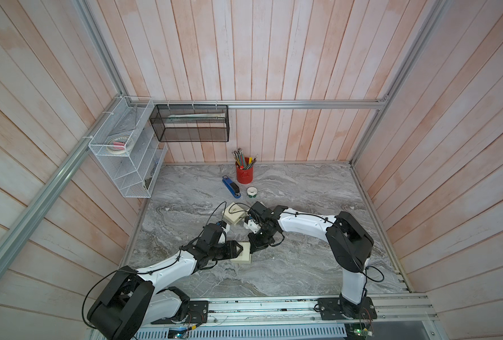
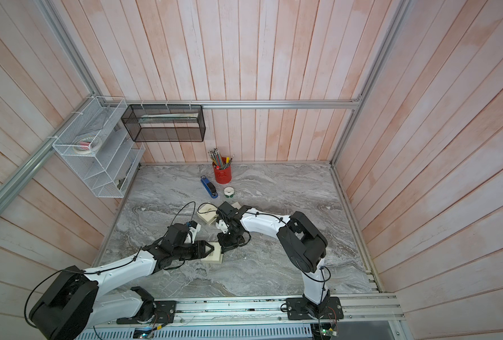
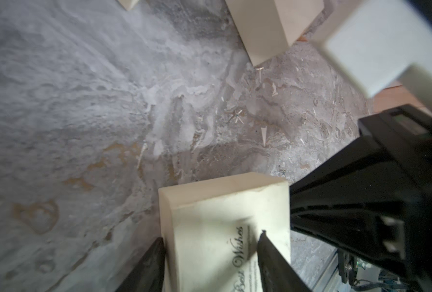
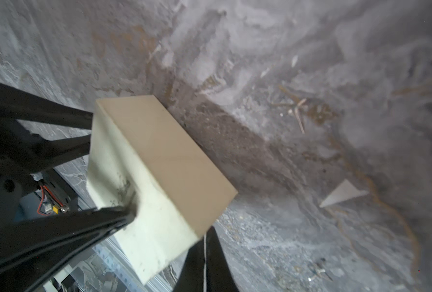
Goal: Place the earrings into the drawer-style jewelry box
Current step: Move the jewelry box to the center of the board.
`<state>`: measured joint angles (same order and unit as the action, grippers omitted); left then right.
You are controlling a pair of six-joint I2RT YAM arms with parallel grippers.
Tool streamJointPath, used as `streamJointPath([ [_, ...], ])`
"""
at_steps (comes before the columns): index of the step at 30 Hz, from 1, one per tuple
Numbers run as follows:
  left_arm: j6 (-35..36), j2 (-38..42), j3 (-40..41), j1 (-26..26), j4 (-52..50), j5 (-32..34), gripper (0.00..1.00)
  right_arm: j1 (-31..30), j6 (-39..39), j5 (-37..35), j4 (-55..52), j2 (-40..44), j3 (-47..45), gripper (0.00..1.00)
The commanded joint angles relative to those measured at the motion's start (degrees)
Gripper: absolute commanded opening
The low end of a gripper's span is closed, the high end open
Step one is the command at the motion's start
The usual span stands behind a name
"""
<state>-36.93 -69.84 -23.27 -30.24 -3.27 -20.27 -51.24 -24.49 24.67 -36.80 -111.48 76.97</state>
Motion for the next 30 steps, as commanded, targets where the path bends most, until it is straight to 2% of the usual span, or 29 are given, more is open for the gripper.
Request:
streamJointPath([
  [1,0.4,1.0,-1.5,2.8,-1.1,0.2,0.59,-0.7,-1.1,2.9,4.0,-2.1,3.5,0.08],
  [18,5.2,-3.4,-6.6,19.2,-3.8,-3.1,0.59,-0.5,-1.4,5.0,6.6,-15.9,21.0,0.11],
  [30,9.6,-11.1,-12.8,31.4,-3.0,-2.0,0.59,0.0,-1.7,2.9,5.0,-28.6,40.7,0.11],
])
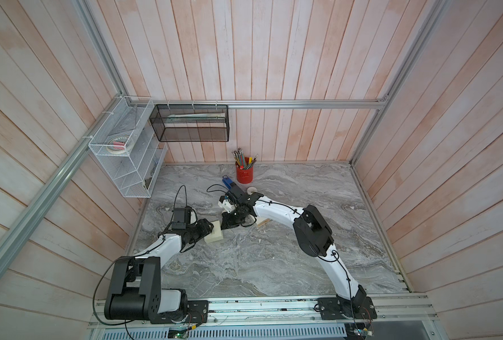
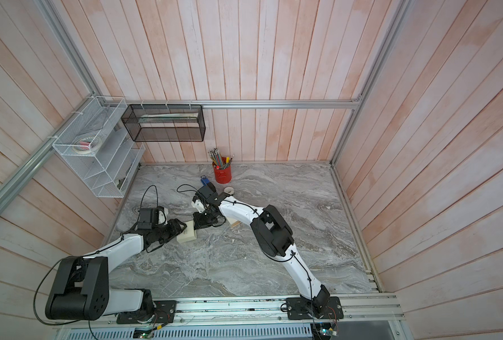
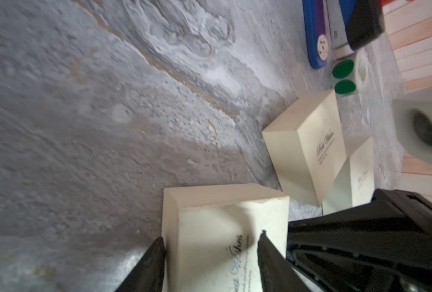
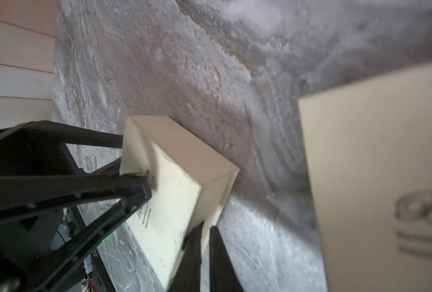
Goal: Place the earrings into the drawer-style jewelry box
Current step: Move the jewelry box to the center of the board.
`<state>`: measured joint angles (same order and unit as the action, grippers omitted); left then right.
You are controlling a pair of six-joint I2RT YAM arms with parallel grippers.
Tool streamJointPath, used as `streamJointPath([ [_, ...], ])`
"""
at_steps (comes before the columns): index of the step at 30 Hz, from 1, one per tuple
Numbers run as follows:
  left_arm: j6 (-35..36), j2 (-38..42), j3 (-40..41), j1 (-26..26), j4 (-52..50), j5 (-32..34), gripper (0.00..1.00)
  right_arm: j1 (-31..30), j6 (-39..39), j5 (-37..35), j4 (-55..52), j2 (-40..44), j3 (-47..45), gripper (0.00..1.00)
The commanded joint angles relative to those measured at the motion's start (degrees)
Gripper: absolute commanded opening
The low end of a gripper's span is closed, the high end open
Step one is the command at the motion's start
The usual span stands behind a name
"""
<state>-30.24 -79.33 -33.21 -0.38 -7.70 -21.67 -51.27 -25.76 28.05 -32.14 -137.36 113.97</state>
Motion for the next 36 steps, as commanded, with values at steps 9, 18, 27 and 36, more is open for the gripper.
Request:
streamJointPath([
  [9,5.5,-7.2,-7.3,5.8,-0.2,5.0,0.64,0.6,1.6,-5.0,-3.1,-6.3,11.5,0.17],
  [18,6.4,1.1,-9.3,5.7,-0.7,4.1,0.8,2.2,2.9,-11.9,11.0,12.2,-10.3,0.31],
  [27,11.0,-9.8,-21.6,-9.7,-1.4,6.6,0.78,10.1,-3.8,-15.6,32.5,34.1,-44.4,0.35],
  [36,10.5,-26.4,-37.2,-18.8,-8.6,17.9,0.83,15.4,-4.5,-18.7,32.3,44.3,-55.2,0.35],
])
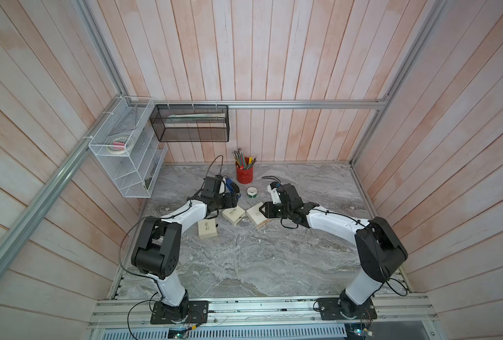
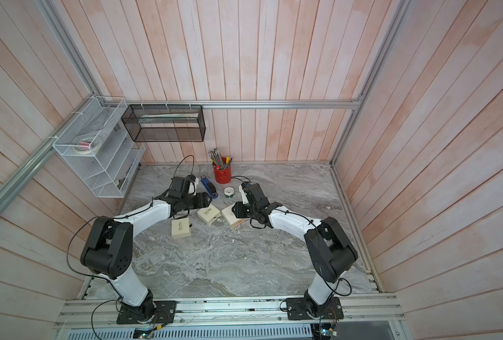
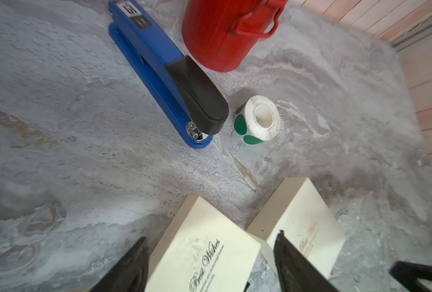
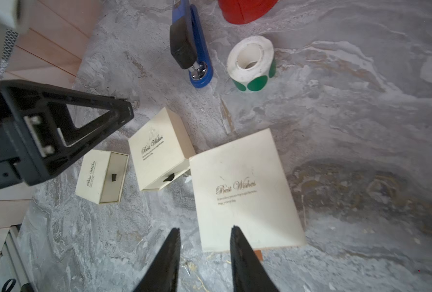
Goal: Place the earrings into the drawer-style jewelry box
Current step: Move the jewelry box to the center of the board.
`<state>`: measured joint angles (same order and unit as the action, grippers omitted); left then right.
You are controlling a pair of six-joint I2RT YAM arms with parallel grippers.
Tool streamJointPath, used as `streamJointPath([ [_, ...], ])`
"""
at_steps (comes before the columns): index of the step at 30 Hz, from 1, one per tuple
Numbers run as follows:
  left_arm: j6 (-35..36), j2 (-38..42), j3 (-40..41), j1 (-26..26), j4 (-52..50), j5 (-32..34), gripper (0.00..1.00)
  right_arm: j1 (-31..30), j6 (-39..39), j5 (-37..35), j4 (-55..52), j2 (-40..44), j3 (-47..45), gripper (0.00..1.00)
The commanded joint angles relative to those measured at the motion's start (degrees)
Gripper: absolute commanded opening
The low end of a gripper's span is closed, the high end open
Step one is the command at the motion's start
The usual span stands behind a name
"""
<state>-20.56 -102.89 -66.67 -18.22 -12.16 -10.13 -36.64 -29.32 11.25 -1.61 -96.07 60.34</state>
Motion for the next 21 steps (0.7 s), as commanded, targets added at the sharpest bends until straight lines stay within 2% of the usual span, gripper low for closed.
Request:
streamJointPath([
  [1,0.7,-3.8,-4.7,-1.5,-4.4,7.8,0.84,1.0,-0.9,-1.9,1.9,3.6,-2.0,0.35],
  [5,1.3,-8.7,-8.9,-3.2,-7.3,10.9,0.84,1.6,-1.1,-2.4,1.4,4.9,-3.8,0.35],
  [11,2.3,-13.3,-12.4,-5.0,-10.3,12.5,0.77,1.8,-1.3,-3.0,1.3,5.6,-4.7,0.35],
  [15,2.6,-14.1,-13.0,-5.5,-11.4,12.3,0.73,1.8,-1.0,-3.2,1.1,5.7,-4.5,0.35],
  [21,1.4,-11.6,-9.6,-6.1,-11.7,10.3,0.69,1.8,-1.0,-3.3,1.1,5.6,-4.4,0.34],
])
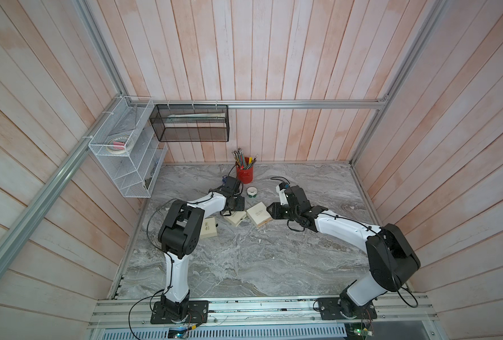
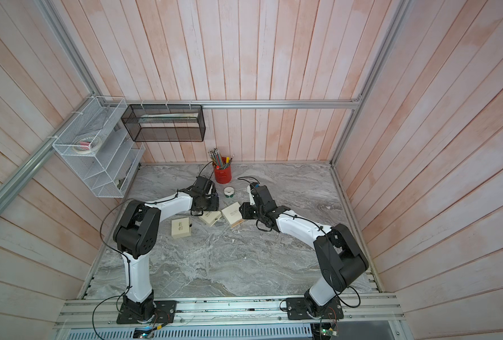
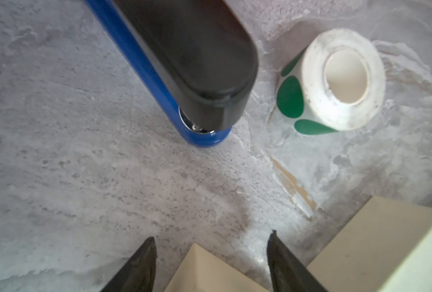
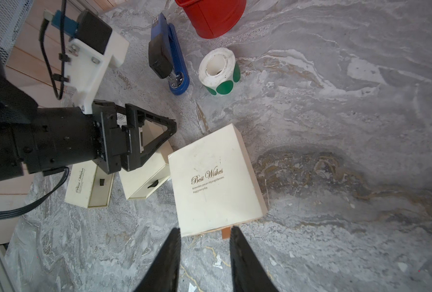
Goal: Place the earrings into the drawer-style jewelry box
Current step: Move the jewelry box to the center of the board.
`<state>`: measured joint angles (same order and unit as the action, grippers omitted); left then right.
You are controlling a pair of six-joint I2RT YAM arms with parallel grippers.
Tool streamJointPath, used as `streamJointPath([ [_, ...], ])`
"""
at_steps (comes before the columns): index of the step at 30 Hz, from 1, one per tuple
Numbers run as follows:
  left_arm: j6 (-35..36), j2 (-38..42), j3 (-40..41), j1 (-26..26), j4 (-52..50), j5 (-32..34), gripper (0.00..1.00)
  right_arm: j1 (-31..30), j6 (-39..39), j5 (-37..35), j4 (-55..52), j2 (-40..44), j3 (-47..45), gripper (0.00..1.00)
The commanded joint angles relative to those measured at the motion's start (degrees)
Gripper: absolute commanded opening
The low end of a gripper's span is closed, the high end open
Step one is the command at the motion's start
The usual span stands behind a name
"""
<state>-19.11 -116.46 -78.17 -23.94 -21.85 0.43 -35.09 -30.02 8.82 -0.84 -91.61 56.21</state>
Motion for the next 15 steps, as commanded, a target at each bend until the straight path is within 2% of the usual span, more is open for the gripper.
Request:
streamJointPath([
  [1,-0.3,2.8,3.0,-0.4,-1.8,-0.3,0.69,0.2,-0.3,-0.8,0.4,1.1,-0.2,0.34],
  [15,-6.6,15.4,18.5,-3.9,-1.8,-3.7,0.68,0.2,0.9,-0.2,0.2,0.9,-0.4,0.34],
])
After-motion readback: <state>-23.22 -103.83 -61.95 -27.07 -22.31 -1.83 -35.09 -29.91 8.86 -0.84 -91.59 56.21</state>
